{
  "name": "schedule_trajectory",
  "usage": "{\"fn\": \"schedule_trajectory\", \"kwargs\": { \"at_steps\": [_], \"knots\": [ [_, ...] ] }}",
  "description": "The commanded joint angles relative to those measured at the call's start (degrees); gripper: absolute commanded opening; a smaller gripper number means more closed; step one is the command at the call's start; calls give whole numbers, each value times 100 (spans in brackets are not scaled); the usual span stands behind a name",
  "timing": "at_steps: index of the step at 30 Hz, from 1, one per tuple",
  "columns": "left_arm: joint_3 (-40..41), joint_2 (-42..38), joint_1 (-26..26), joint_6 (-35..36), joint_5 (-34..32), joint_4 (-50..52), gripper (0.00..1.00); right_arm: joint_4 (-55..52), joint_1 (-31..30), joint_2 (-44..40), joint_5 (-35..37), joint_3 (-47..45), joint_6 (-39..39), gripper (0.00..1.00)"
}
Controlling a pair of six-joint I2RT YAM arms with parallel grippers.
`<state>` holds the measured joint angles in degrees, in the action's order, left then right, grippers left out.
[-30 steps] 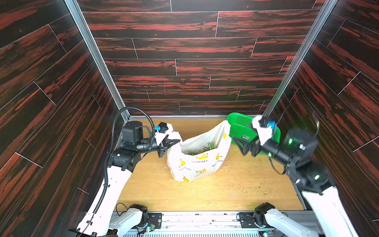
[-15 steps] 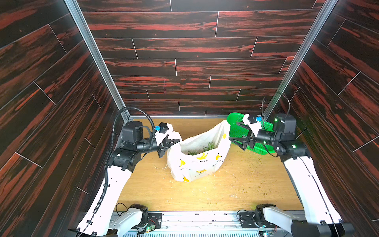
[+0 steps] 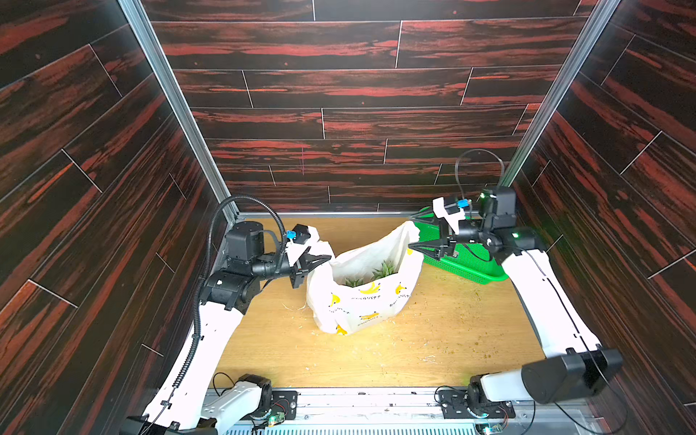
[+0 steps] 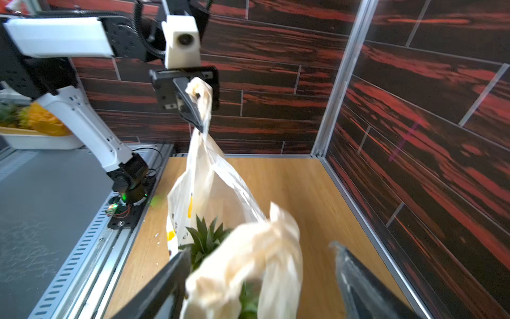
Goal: Place the pineapple into a plastic bag & tie a knot
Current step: Adjust the plastic bag at the center of the board.
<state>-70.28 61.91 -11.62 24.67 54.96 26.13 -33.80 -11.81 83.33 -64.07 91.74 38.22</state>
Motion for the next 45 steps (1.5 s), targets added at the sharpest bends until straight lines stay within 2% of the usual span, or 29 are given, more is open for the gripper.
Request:
{"fn": "schedule_trajectory", "kwargs": {
  "at_steps": [1, 7, 9, 11, 14, 16, 17, 19, 21, 24, 27, 29, 32, 36, 40, 42, 43, 45],
  "knots": [
    [-102, 49, 24, 79, 41, 112, 0, -708, -217, 303, -215, 361, 597, 84],
    [-110, 58, 27, 68, 41, 94, 0, -879, -340, 470, -376, 458, 809, 72],
    [-96, 58, 28, 6, 41, 44, 0, -1002, -347, 474, -464, 436, 926, 64],
    [-72, 45, 27, -97, 59, -3, 0, -1110, -357, 466, -455, 441, 1015, 51],
    [-3, -34, 28, -229, 43, -95, 0, -1227, -375, 422, -459, 441, 1103, 25],
    [-11, -56, 28, -441, -84, -152, 0, -1285, -396, 390, -431, 466, 1062, 5],
    [-65, -56, 9, -641, -295, -127, 0, -1274, -428, 365, -358, 476, 977, 0],
    [-162, -85, -112, -1163, -819, -171, 0, -791, -602, 192, 105, 327, 332, 0],
    [-265, -143, -287, -1705, -1365, -136, 0, 204, -967, -116, 1130, -118, -586, 0],
    [-381, -225, -578, -2601, -1989, -117, 0, 1320, -1462, -563, 2455, -712, -1537, 0],
    [-423, -310, -1096, -3439, -2801, -175, 0, 1787, -1865, -830, 3550, -904, -2393, 0],
    [-488, -294, -1396, -3732, -2918, -146, 0, 1696, -2201, -906, 4236, -871, -2594, 0],
    [-598, -216, -1711, -4240, -3030, -50, 0, 1536, -2563, -983, 4692, -866, -2742, 0],
    [-768, -88, -1976, -4640, -2980, 65, 0, 1526, -3002, -1099, 4942, -853, -2937, 0],
    [-935, 30, -2085, -4913, -2979, 6, 0, 1633, -3154, -1167, 5247, -860, -3210, 0],
    [-910, 57, -2093, -4727, -3144, 95, 1, 1637, -3154, -1178, 5492, -1030, -3212, 0],
    [-872, 51, -2093, -4595, -3321, 222, 6, 1623, -3152, -1179, 5655, -1136, -3174, 0],
    [-789, 45, -2086, -4220, -3534, 460, 9, 1633, -3148, -1220, 5880, -1340, -3091, 0]
  ]
}}
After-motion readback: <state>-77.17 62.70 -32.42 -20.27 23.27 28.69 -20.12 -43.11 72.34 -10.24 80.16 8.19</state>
